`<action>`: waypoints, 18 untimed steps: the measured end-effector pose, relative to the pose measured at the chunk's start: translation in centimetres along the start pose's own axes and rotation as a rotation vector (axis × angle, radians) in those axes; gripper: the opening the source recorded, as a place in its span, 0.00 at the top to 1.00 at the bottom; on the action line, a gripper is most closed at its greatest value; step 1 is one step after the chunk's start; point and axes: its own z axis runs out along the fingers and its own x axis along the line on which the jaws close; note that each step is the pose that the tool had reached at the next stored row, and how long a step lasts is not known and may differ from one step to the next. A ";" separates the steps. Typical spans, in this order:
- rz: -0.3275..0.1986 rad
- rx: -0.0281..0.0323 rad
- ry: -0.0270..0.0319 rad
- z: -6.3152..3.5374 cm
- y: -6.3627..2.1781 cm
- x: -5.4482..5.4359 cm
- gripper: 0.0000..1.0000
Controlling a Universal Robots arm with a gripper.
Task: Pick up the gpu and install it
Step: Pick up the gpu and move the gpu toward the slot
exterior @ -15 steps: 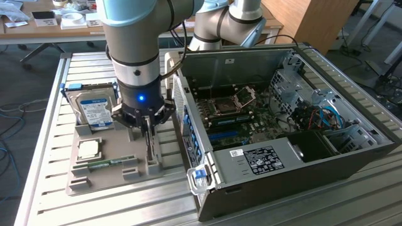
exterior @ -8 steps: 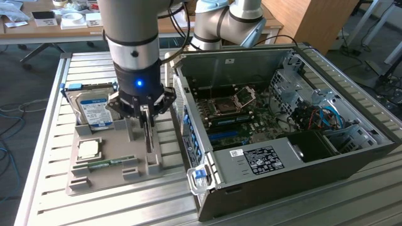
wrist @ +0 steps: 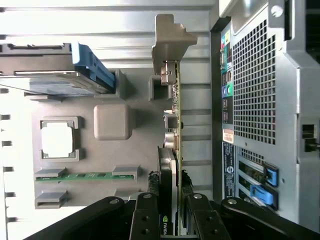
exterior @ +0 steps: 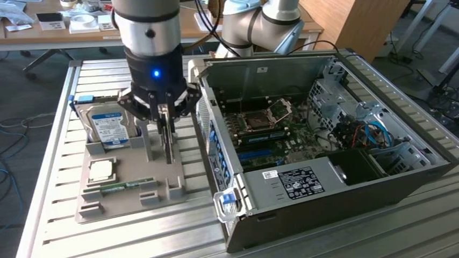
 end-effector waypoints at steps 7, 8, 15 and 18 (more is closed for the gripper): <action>0.000 0.0001 0.0000 -3.19 0.13 -0.1 0.73; 0.000 0.0000 0.0000 -3.66 0.15 -0.1 0.73; 0.000 0.0013 -0.0001 -6.73 0.26 -0.1 0.73; 0.000 0.0024 -0.0005 -7.90 0.32 -0.2 0.73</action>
